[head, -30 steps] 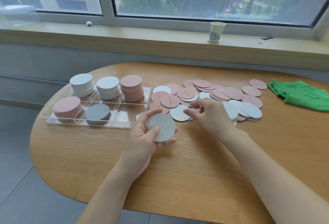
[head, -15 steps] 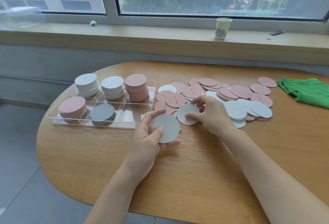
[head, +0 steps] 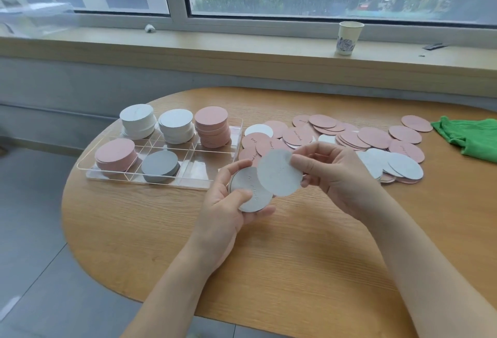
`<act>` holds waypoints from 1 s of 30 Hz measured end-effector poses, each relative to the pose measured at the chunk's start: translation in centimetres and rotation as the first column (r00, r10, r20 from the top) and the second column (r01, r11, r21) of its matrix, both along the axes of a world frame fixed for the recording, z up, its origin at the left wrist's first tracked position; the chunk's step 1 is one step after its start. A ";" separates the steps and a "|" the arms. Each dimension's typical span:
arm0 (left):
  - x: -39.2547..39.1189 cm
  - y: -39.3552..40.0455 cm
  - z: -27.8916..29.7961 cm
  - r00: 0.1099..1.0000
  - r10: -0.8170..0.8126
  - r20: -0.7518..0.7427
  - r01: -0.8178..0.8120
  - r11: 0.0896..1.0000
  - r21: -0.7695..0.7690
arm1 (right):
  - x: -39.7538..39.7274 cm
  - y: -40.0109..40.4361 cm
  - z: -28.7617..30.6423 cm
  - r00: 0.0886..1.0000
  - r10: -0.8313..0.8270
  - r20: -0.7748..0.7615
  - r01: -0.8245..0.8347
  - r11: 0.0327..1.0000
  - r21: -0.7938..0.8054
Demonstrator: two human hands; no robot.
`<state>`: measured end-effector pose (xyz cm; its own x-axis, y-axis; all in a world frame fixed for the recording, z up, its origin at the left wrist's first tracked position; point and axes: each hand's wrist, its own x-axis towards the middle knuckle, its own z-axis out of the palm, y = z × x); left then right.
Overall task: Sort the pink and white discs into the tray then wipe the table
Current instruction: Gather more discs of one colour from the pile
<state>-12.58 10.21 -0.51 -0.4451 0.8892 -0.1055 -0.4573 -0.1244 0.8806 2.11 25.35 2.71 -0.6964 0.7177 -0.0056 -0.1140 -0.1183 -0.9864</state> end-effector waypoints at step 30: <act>-0.2 -0.1 -0.4 0.996 -0.018 -0.092 0.023 0.998 0.050 | -1.5 0.2 -1.1 0.924 -0.287 0.252 0.107 0.828 0.550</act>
<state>-12.78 10.09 -0.95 -0.4324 0.9015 -0.0193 -0.3779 -0.1618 0.9116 0.57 25.51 1.59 -0.5649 0.7967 0.2148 0.2435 0.4097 -0.8791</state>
